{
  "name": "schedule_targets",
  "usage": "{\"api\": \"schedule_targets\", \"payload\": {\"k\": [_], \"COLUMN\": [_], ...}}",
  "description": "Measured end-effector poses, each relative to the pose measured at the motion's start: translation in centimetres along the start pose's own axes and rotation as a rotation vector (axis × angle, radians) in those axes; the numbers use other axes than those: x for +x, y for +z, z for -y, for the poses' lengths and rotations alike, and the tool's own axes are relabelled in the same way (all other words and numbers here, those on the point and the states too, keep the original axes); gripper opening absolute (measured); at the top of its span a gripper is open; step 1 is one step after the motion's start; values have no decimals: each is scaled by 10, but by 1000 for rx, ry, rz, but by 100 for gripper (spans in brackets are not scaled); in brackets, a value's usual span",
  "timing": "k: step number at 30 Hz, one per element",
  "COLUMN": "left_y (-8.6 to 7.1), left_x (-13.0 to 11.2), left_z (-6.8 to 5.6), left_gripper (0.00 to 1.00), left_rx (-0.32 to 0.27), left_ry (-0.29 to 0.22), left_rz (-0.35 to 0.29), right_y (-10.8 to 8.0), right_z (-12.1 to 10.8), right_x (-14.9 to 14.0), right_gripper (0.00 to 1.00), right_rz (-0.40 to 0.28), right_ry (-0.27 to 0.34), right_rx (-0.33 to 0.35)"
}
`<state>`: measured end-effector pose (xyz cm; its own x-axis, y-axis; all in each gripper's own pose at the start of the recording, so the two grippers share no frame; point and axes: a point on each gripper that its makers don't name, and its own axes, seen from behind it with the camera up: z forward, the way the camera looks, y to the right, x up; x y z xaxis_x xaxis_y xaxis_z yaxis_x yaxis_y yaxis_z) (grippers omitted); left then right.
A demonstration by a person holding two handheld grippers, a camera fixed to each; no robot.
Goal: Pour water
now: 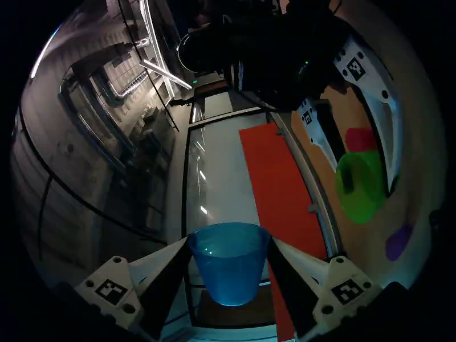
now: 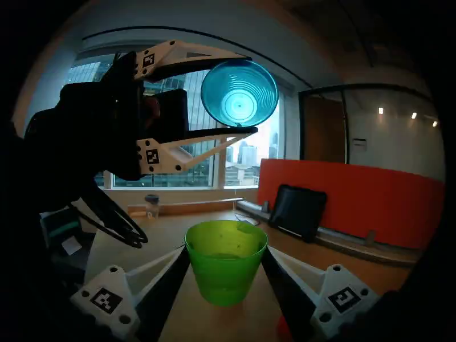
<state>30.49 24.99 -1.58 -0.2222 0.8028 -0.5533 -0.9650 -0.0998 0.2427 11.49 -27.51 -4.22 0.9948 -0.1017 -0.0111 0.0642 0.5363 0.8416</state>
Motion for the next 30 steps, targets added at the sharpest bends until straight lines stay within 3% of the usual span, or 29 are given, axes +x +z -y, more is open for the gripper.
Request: {"api": "schedule_targets", "payload": {"k": [17,20,26,30], "left_y": [-1,-1,1,3], "left_x": [1,1,-4,-11], "left_z": [3,4,4,4], "left_gripper": [88,88,88,88], "left_rx": [5,9,13,15], "left_ry": [-10,-31,-138,-243], "left_rz": [-1,-1,-7,-5], "right_y": [-2,-2,-3,-4], "right_z": [0,-1,-2,-2], "right_x": [2,2,3,4], "right_gripper": [89,89,89,89], "right_rz": [-4,-5,-7,-8], "right_ry": [-1,-1,-1,0], "right_rx": [-1,-2,-8,-10]}}
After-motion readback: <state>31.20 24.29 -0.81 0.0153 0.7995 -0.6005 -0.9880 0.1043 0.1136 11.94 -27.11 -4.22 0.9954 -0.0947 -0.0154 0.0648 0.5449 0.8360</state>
